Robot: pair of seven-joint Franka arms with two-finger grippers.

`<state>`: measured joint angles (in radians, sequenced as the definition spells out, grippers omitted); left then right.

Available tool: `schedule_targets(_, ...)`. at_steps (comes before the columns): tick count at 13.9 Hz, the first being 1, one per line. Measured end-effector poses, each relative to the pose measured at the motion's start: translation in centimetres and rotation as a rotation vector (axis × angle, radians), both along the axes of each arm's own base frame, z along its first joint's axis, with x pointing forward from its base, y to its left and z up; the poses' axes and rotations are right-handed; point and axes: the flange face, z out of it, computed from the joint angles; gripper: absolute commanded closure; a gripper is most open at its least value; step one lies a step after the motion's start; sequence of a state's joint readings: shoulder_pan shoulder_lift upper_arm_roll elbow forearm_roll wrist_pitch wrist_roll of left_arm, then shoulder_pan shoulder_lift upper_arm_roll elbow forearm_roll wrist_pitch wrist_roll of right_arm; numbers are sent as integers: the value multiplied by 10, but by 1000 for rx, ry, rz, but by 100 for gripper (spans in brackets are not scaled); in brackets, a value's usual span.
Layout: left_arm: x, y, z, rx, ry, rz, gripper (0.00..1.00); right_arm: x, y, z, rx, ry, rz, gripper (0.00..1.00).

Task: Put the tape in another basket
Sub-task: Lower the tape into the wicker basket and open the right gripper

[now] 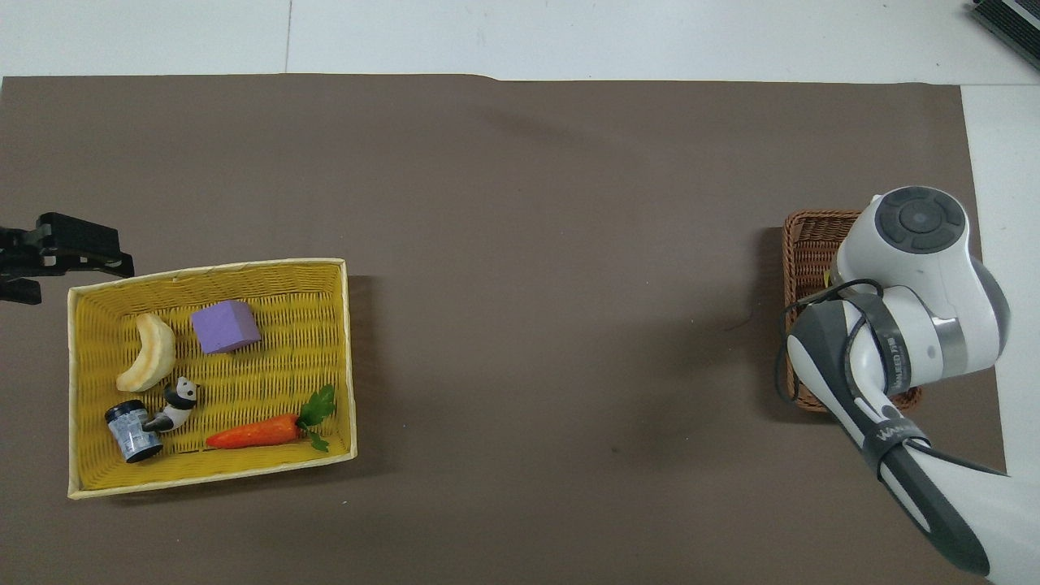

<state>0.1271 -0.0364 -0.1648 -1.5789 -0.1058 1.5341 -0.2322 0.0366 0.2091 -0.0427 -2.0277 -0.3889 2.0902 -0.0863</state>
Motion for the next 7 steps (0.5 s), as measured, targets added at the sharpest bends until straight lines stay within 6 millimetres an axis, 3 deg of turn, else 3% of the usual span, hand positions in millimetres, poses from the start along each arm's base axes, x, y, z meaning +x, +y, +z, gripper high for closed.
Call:
schedule_targets(1,0,0,0,0,0,0,0,-2,0,-4,3,4,12,100)
schedule_targets(2,0,0,0,0,0,0,0,-4,1,-8,7,6,21,88)
schedule_targets(3,0,0,0,0,0,0,0,-4,1,-10,8,6,26,49)
schedule_targets(4,0,0,0,0,0,0,0,-5,0,-10,8,9,30,0)
schedule_targets(7,0,0,0,0,0,0,0,-5,0,-7,9,7,39,0)
